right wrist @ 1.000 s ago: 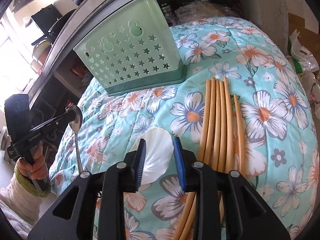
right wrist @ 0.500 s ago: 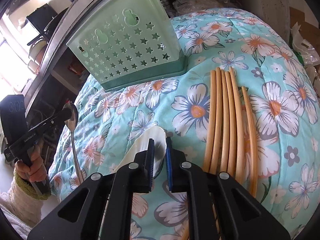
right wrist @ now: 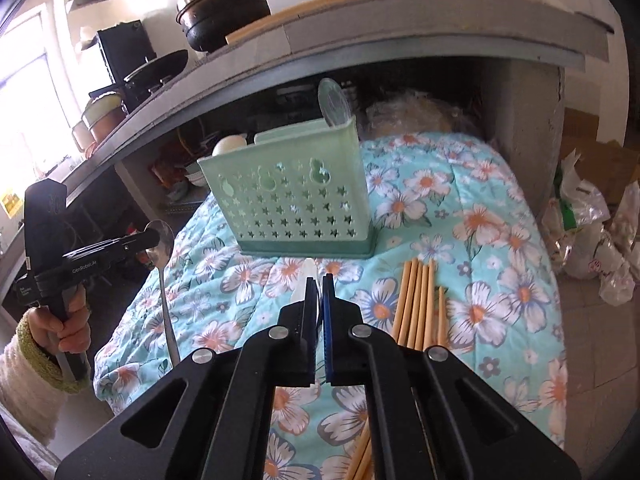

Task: Organize utensils

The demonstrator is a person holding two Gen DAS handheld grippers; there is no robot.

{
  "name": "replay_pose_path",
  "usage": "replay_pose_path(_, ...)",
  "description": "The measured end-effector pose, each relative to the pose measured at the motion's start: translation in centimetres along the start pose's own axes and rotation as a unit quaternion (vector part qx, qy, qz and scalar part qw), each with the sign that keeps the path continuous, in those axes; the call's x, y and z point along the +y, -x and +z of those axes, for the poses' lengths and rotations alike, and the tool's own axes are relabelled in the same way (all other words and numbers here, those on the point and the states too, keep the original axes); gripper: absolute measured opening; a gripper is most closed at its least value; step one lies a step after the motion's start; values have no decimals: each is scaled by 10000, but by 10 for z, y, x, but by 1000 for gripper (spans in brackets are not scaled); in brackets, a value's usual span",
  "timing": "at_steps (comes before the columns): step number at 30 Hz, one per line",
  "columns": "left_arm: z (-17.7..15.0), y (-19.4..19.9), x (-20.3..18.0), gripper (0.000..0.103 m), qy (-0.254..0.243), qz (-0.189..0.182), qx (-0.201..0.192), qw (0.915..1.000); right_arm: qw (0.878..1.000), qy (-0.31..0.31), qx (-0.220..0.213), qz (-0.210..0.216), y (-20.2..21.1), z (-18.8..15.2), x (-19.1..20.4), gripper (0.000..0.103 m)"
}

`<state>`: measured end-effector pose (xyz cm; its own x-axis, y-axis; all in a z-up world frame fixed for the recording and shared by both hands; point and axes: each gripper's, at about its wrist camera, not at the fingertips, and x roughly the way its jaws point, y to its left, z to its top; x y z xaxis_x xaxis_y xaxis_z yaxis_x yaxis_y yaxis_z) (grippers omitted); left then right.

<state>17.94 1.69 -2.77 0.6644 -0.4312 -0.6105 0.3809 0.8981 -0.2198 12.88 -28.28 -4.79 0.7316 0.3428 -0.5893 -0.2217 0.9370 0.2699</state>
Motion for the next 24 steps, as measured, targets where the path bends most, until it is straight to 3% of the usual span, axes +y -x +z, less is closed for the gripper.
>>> replay_pose_path(9, 77, 54, -12, 1, -25, -2, -1131, 9936, 9976, 167, -641, -180, 47, 21, 2, 3)
replay_pose_path(15, 138, 79, -17, 1, 80, 295, -2143, 9763, 9975, 133, -666, -209, 46, 21, 3, 3)
replay_pose_path(17, 155, 72, -16, 1, 185, 394, -2292, 9724, 9976, 120, -646, -206, 45, 18, 2, 3)
replay_pose_path(19, 167, 58, -17, 1, 143, 718, -2376, 9686, 9978, 105, -622, -205, 44, 18, 2, 3)
replay_pose_path(24, 177, 5, -7, 1, 188, 977, -2084, 9730, 9982, 65, -568, -196, 42, 16, -1, 3)
